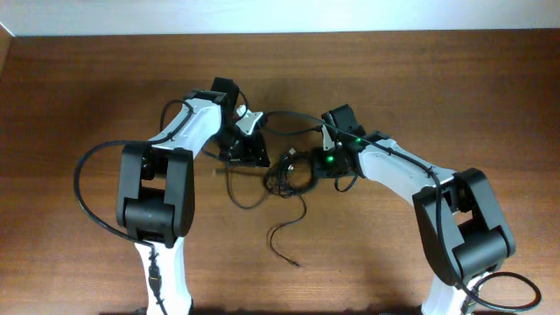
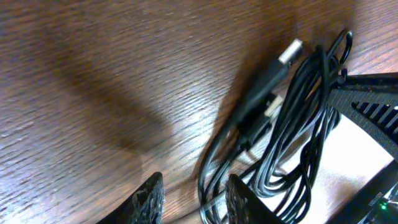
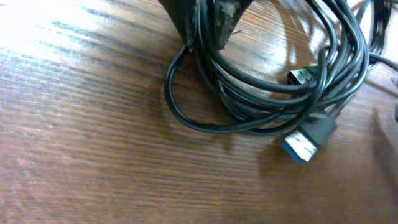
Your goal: Untangle cables
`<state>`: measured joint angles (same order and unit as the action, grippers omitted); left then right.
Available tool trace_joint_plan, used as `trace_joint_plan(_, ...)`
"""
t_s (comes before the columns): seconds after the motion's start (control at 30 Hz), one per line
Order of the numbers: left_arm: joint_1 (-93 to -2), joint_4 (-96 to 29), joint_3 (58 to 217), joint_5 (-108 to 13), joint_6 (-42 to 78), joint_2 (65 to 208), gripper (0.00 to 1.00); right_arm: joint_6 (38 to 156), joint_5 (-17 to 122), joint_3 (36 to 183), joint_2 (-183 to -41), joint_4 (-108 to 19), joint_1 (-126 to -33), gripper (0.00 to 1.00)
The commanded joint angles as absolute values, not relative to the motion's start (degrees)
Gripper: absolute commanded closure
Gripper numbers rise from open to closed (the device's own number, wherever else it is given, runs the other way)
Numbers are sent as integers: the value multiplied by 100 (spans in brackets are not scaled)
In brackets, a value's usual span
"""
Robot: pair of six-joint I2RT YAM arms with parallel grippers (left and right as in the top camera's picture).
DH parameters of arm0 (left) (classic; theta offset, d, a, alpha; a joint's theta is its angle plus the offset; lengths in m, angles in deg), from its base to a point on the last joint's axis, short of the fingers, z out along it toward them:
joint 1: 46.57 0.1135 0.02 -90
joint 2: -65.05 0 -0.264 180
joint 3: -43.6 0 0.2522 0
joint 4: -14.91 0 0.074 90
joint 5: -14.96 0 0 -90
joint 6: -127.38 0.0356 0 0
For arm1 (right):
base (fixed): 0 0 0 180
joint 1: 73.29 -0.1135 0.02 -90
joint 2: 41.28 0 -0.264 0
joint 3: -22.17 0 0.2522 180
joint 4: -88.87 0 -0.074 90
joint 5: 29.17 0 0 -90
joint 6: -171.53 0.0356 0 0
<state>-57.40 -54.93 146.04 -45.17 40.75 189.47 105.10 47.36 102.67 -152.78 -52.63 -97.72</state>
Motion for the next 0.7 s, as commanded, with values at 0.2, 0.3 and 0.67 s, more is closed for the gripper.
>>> trace_joint_plan(0.2,-5734,-5477,14696,-4592,4078,19072,67,14173,4637,10173,-15418,-4459,-10299,96)
trace_joint_plan(0.3,-5734,-5477,14696,-4592,4078,19072,67,13850,4519,10252,-15163,-4457,-10443,96)
trace_joint_plan(0.67,-5734,-5458,14696,-4592,4080,19072,66,10676,5142,10309,-14677,-4763,-10441,32)
